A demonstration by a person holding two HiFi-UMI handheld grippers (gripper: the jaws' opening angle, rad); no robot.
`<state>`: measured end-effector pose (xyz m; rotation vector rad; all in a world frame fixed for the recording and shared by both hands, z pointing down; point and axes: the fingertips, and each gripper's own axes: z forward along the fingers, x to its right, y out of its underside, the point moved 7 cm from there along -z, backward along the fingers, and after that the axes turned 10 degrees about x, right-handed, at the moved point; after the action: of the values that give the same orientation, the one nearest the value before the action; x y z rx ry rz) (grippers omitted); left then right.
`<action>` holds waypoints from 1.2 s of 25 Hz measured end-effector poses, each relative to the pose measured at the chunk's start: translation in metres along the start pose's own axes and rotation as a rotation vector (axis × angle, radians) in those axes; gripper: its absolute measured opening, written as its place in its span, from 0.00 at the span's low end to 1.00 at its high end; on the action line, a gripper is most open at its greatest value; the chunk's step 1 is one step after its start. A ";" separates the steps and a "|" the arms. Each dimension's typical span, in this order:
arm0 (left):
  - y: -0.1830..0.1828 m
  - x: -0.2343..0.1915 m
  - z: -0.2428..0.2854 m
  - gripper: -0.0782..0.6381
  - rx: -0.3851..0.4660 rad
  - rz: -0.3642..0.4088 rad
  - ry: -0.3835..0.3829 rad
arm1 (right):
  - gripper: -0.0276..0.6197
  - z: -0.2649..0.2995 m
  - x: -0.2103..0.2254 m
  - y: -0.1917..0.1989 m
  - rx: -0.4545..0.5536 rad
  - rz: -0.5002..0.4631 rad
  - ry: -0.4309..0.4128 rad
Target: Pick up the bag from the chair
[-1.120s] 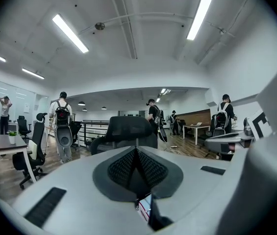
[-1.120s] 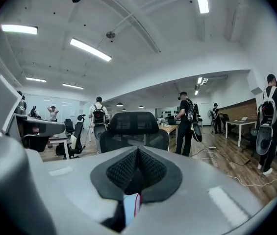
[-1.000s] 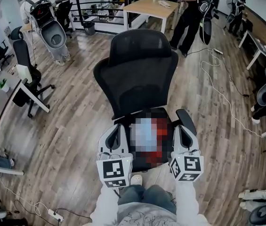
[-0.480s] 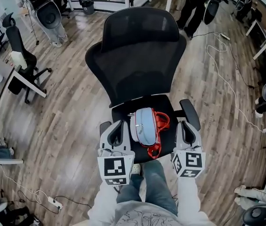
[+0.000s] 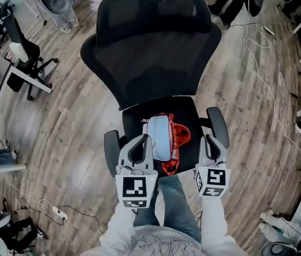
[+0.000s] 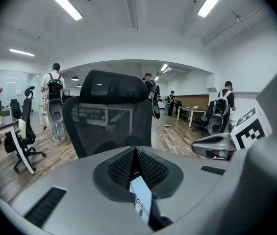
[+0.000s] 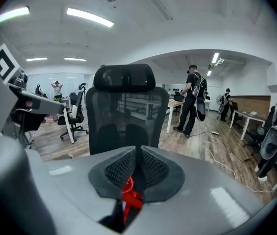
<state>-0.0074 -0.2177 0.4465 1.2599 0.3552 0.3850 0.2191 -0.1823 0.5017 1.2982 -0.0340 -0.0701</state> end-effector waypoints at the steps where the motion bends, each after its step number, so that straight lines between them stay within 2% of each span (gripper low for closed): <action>1: 0.004 0.003 0.005 0.12 -0.010 -0.003 0.001 | 0.10 0.005 0.004 0.008 -0.015 0.005 -0.006; 13: 0.060 0.028 0.064 0.12 -0.121 -0.025 0.030 | 0.10 0.053 0.027 0.085 -0.142 0.046 -0.097; 21: 0.092 0.038 0.079 0.12 -0.170 -0.040 0.028 | 0.10 0.069 0.030 0.137 -0.223 0.070 -0.157; 30: 0.108 0.044 0.088 0.12 -0.198 -0.054 0.043 | 0.10 0.077 0.020 0.166 -0.277 0.087 -0.222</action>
<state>0.0624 -0.2433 0.5717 1.0485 0.3772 0.3917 0.2400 -0.2132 0.6816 1.0064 -0.2618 -0.1394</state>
